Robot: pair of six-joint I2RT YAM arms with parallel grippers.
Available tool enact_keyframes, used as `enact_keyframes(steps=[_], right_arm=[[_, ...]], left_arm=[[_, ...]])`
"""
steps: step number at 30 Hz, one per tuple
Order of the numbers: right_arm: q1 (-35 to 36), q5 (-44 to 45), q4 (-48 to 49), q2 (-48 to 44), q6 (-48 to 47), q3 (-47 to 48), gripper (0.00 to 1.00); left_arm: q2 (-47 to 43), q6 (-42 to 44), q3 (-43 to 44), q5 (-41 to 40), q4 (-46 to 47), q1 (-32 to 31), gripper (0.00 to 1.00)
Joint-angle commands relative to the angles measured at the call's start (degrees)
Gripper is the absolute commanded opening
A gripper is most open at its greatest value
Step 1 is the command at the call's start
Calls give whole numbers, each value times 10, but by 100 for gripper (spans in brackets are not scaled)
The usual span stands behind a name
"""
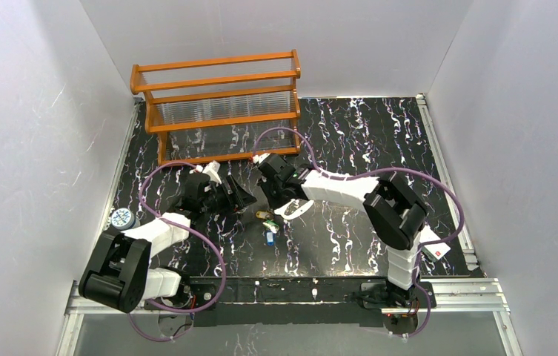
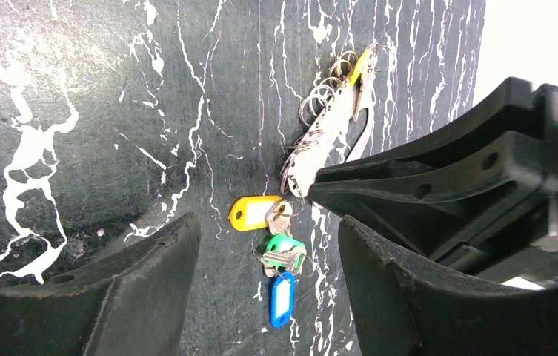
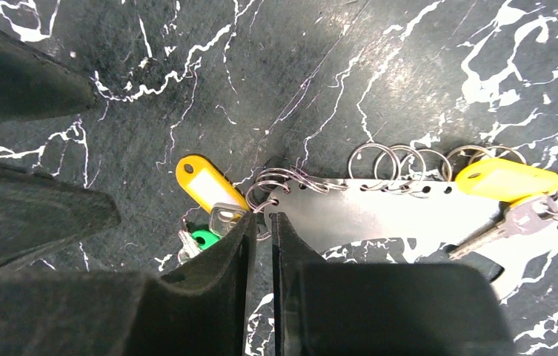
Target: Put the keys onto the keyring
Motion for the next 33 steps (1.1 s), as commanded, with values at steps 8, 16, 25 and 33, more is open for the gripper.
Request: enact_keyframes(steps=[8,16,25,33], right_arm=[[-51,-94,21,-51,-8,-21,29],[-71,-139,42,-40,2,-45,44],[-128,-188,58,-62,3,-112,48],[-149,-333,119,-58,15,-203,55]], left_arm=[[-1,36,11,8,-28,0,66],[23,15,2,35,11,-1,64],[28,14,2,38,22,-9,64],[28,14,3,49,41,-11,65]])
